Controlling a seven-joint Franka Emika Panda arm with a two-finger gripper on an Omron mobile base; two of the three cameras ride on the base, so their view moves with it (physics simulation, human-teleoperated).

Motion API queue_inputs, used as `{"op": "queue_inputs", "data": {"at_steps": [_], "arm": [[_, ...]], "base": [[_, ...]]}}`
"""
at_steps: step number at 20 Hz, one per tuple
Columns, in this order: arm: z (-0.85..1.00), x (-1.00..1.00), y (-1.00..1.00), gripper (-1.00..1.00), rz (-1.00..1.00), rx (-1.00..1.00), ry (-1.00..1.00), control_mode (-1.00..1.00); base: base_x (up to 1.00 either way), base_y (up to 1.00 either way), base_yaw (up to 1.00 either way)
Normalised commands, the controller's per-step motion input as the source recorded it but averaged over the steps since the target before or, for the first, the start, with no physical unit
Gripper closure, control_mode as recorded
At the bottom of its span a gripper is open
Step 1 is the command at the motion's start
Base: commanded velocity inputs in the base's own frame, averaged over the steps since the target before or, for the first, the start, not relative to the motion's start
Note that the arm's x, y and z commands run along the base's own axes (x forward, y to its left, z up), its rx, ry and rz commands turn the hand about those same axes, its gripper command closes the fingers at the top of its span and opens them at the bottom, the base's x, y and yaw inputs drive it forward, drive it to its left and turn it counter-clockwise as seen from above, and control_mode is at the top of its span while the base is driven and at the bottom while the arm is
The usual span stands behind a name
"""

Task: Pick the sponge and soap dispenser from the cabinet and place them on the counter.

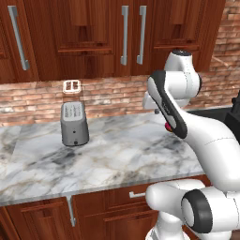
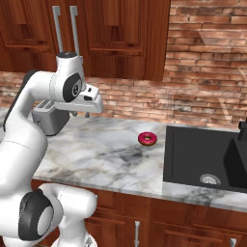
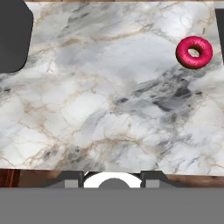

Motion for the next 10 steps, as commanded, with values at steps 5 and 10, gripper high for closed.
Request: {"op": "queue_inputs", "data": {"at_steps": [5,10], "arm": [[-0.12,0.00,0.01,-1.00,0.00,0.00,0.00,-1.00],[0.00,-0.10,0.00,-1.00,0.00,0.00,-0.07,-1.00]], "base": [[0.00,0.00,0.00],[0.00,0.00,0.00]]}}
